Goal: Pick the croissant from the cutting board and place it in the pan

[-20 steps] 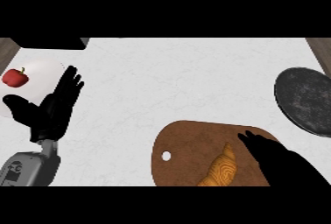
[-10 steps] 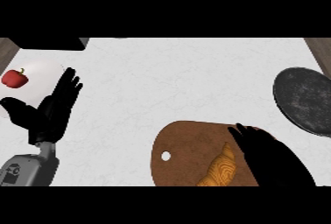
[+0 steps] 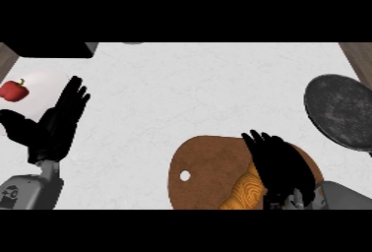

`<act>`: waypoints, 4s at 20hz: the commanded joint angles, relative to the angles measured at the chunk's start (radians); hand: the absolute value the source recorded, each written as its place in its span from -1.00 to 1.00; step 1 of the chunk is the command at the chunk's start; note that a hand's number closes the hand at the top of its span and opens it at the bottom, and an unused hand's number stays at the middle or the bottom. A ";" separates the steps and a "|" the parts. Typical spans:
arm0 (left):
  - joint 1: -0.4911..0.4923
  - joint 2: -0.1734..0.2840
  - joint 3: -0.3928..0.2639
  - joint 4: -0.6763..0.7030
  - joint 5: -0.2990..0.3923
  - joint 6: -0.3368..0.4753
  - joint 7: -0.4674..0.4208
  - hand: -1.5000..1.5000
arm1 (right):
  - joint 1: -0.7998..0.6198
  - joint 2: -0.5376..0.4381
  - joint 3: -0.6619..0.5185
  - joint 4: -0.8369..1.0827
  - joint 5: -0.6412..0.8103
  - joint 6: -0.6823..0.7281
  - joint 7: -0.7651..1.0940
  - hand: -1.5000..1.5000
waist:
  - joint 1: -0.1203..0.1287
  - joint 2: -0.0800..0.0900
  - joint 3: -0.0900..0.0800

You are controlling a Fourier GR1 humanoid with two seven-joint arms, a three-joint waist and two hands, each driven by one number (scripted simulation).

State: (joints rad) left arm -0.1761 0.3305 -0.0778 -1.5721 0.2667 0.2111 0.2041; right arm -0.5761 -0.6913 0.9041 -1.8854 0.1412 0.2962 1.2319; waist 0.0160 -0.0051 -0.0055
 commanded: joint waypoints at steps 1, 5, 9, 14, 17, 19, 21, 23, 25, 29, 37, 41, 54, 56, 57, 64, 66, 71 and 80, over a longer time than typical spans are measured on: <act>0.008 -0.003 -0.001 -0.029 -0.014 0.019 0.012 0.00 | -0.047 0.080 0.026 0.102 0.013 0.063 0.255 -1.00 | 0.004 0.001 0.002; 0.027 -0.004 0.017 0.002 -0.001 -0.002 -0.007 0.00 | -0.052 0.156 0.033 0.146 0.017 0.052 0.255 -1.00 | -0.010 0.000 0.001; 0.006 0.021 0.052 -0.003 0.022 -0.030 0.001 0.00 | -0.016 0.170 0.060 0.173 0.044 0.051 0.244 -1.00 | -0.016 0.002 0.004; 0.048 -0.015 0.030 -0.024 0.007 -0.024 -0.026 0.00 | 0.004 0.215 0.068 0.214 0.071 0.035 0.247 -1.00 | -0.015 0.001 0.004; 0.018 -0.040 0.009 -0.013 -0.035 0.015 -0.020 0.00 | -0.005 0.229 0.056 0.236 0.097 0.045 0.230 -1.00 | -0.019 0.003 0.004; 0.054 -0.017 0.026 -0.040 -0.024 -0.006 -0.017 0.00 | 0.025 0.215 0.053 0.205 0.106 0.051 0.236 -1.00 | -0.016 0.000 0.004; 0.036 -0.051 0.002 -0.036 -0.035 0.009 -0.002 0.00 | 0.040 0.191 0.012 0.263 0.122 0.039 0.129 -1.00 | -0.016 0.003 0.005; 0.019 -0.008 0.049 -0.011 -0.009 -0.038 -0.005 0.00 | 0.035 0.221 -0.011 0.266 0.132 0.046 0.140 -1.00 | -0.015 0.003 0.005; 0.038 -0.041 0.019 -0.065 -0.030 0.008 0.033 0.00 | 0.091 0.236 0.018 0.247 0.148 0.037 0.157 -1.00 | -0.016 0.001 0.005; -0.020 -0.036 0.041 0.030 -0.044 -0.021 -0.005 0.00 | 0.109 0.311 0.027 0.370 0.202 0.017 0.046 1.00 | -0.017 0.006 0.005; 0.008 -0.043 0.068 -0.021 -0.032 -0.049 0.027 0.00 | 0.149 0.366 -0.002 0.406 0.371 0.005 -0.078 1.00 | -0.012 0.005 0.006; 0.043 -0.045 0.081 -0.009 -0.044 -0.077 -0.029 0.00 | 0.179 0.349 -0.070 0.356 0.383 0.048 -0.109 1.00 | -0.014 0.004 0.005; 0.019 -0.087 0.076 0.019 -0.090 -0.043 -0.022 0.00 | 0.259 0.074 -0.194 0.011 0.583 -0.128 -0.523 1.00 | -0.035 0.003 0.005; 0.040 -0.042 0.123 -0.005 -0.047 -0.080 -0.007 0.00 | 0.243 0.046 -0.218 -0.088 0.645 -0.155 -0.483 1.00 | -0.034 -0.002 0.005; 0.030 -0.064 0.100 -0.020 -0.056 -0.057 0.027 0.00 | 0.234 0.010 -0.238 -0.116 0.662 -0.152 -0.500 1.00 | -0.034 -0.003 0.005; 0.044 -0.071 0.108 0.016 -0.065 -0.091 -0.028 0.00 | 0.249 -0.063 -0.434 -0.379 0.631 -0.064 -0.449 1.00 | -0.028 0.002 0.005; 0.024 -0.060 0.115 -0.063 -0.063 -0.069 0.059 0.00 | 0.302 -0.075 -0.517 -0.403 0.599 -0.048 -0.460 1.00 | -0.024 0.002 0.006; 0.032 -0.050 0.139 -0.027 -0.057 -0.107 0.038 0.00 | 0.307 -0.047 -0.697 -0.361 0.532 -0.037 -0.504 1.00 | -0.021 0.003 0.006; 0.014 -0.094 0.107 -0.043 -0.096 -0.077 0.056 0.00 | 0.316 -0.064 -0.993 0.108 0.457 -0.204 -0.911 1.00 | -0.017 0.007 0.007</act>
State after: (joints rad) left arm -0.1502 0.2434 0.0311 -1.6187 0.1805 0.1279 0.2441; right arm -0.2925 -0.7445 0.0270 -1.9086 0.6359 0.1454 0.4653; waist 0.0025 0.0013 0.0006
